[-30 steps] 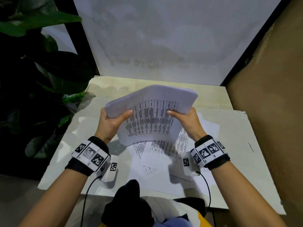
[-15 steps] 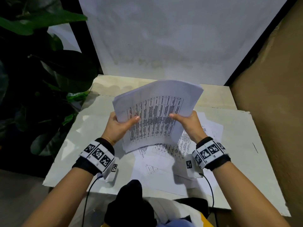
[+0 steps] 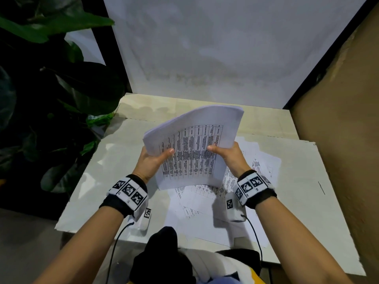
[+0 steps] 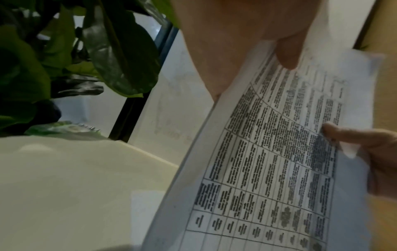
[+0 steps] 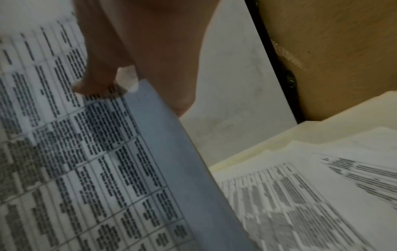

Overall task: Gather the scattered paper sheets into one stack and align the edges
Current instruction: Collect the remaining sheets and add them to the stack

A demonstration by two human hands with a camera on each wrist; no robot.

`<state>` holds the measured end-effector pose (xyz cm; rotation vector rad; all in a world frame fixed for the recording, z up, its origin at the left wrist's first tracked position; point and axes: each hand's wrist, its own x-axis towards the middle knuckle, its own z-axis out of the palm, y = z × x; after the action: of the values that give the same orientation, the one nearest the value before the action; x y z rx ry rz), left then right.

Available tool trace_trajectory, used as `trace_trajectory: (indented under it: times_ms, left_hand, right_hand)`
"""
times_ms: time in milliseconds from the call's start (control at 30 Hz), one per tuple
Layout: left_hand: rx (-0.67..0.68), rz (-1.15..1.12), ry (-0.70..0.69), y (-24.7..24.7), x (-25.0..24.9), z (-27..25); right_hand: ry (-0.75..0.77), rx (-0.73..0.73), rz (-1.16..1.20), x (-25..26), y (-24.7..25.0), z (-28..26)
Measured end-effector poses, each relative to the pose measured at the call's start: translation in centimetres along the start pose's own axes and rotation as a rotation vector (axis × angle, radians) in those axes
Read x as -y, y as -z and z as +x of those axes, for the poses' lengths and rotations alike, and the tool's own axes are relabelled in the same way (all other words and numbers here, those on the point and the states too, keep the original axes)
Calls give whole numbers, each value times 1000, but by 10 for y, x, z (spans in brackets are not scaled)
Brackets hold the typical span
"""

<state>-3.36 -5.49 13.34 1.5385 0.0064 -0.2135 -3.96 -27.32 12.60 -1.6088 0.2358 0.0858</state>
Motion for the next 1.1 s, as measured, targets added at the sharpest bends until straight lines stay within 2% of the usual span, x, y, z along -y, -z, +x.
trace_trajectory:
  times_ms: [167, 267, 400, 566, 633, 700, 766, 833, 900, 1000, 1100]
  left_hand:
    - [-77, 4, -64, 2, -3, 5]
    - [-98, 14, -14, -2, 10, 10]
    - [-131, -24, 55, -15, 35, 9]
    - [-166, 242, 35, -3, 47, 28]
    - [-185, 278, 21, 4, 48, 30]
    - [-208, 289, 66, 14, 52, 28]
    - [-232, 319, 111, 26, 57, 26]
    - [-231, 368, 149, 35, 62, 24]
    - [-220, 406, 160, 39, 62, 22]
    - [-212, 418, 179, 37, 62, 25]
    - [-228, 434, 210, 34, 63, 30]
  right_hand:
    - [87, -8, 4, 10, 0, -2]
    - [-9, 23, -89, -4, -5, -3]
    - [-123, -18, -190, -21, -11, 0]
    - [-112, 46, -232, -25, -5, 5]
    - [-169, 63, -318, -36, 13, 8]
    - [-341, -22, -513, -60, 44, 10]
    - [-620, -138, -784, -88, 78, 8]
    - [-846, -247, -910, -106, 103, -1]
    - [-910, -339, -920, -115, 115, -9]
    - [-901, -399, -897, -115, 114, -7]
    - [-836, -430, -679, -117, 102, 1]
